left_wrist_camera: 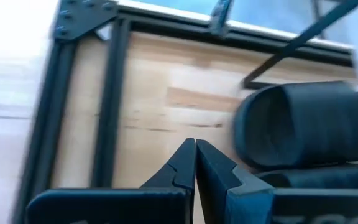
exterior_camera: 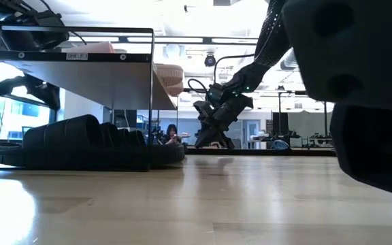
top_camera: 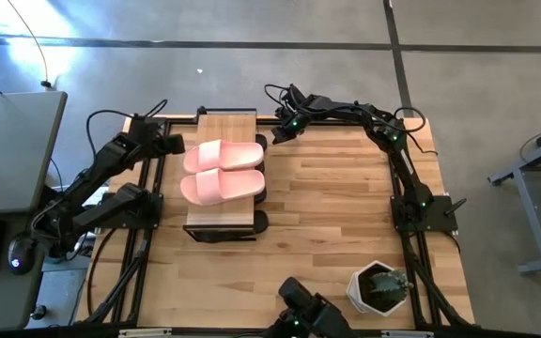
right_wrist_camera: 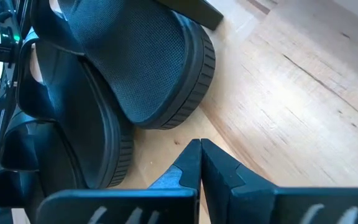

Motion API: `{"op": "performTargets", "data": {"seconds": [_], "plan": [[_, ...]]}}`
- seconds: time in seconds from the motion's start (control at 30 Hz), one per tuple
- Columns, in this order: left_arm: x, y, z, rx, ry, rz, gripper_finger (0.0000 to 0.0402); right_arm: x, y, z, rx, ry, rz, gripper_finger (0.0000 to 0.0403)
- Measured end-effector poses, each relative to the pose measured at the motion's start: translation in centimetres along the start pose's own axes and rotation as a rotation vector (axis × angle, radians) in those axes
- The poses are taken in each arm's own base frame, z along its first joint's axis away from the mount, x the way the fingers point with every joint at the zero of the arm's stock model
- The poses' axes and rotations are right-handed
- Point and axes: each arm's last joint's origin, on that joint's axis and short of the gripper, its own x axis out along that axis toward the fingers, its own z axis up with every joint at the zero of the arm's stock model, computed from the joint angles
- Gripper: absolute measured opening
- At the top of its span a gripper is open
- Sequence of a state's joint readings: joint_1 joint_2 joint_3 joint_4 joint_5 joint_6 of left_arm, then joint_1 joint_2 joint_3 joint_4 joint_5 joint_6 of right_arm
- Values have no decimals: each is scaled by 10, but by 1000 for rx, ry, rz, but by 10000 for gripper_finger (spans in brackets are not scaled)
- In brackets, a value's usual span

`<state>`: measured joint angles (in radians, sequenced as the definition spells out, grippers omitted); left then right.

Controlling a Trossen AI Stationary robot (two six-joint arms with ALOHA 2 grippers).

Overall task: Pick and place slides into the shelf
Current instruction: Return to Home Position

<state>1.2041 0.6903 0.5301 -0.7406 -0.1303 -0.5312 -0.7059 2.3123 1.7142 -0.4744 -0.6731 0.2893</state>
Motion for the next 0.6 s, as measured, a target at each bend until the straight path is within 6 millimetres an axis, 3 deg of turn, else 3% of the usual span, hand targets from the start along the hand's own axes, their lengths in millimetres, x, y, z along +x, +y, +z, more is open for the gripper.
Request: {"op": "performTargets", "data": {"seconds": [0.37,0.5,0.6], "plan": [[-9,-9,12,-8,-138,-179,2,0,-1,0,1,-1,-1,0],[-23,-14,18,19,-228,-378,1,-5,-1,0,26,4,-21,0],[-39,-18,22,47,-308,-554,1,-20,7,-1,18,1,-83,0]]}}
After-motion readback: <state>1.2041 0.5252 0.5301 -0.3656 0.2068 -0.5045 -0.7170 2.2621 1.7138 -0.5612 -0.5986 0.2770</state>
